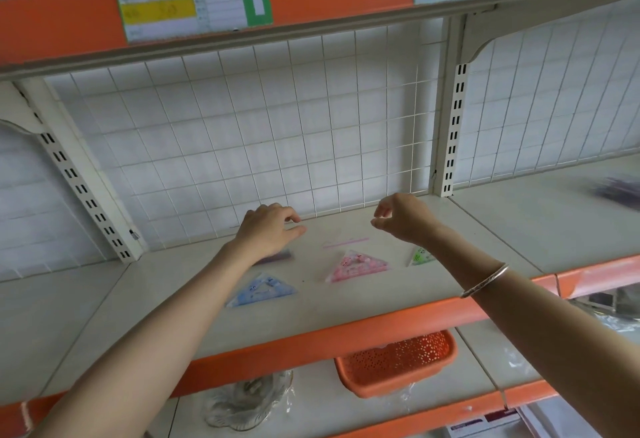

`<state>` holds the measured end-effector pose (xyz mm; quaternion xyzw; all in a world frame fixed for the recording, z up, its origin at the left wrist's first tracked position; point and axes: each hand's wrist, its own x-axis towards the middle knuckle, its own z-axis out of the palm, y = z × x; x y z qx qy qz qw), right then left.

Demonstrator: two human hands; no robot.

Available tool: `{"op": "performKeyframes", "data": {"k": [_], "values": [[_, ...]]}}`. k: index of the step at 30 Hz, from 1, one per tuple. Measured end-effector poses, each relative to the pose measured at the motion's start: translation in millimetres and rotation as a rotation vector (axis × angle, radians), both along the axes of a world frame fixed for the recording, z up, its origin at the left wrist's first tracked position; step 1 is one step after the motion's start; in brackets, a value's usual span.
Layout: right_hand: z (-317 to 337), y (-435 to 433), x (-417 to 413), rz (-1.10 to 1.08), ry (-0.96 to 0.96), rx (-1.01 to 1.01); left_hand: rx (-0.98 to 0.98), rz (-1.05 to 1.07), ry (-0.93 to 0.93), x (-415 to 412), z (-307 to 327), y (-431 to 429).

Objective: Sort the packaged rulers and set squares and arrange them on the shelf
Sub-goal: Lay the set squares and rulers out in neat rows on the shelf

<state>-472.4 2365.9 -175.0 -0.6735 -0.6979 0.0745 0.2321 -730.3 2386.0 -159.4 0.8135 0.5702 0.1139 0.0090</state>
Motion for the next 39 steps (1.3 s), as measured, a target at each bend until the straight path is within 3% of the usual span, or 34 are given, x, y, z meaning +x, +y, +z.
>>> {"op": "performKeyframes", "data": {"k": [9,28,39], "values": [[2.3,-8.0,52.0,0.007,-0.051,-0.01,0.0,-0.024,0.031,59.7,5.1,-6.1],[4.0,-84.4,361.4,-0.1,-0.14,-0.043,-0.028,-0.209,-0.02,420.1,-17.6,-57.2],[-8.3,-96.8,462.4,-0.232,-0.118,-0.056,-0.061,-0.285,-0.011,527.7,-25.3,-49.0]]}}
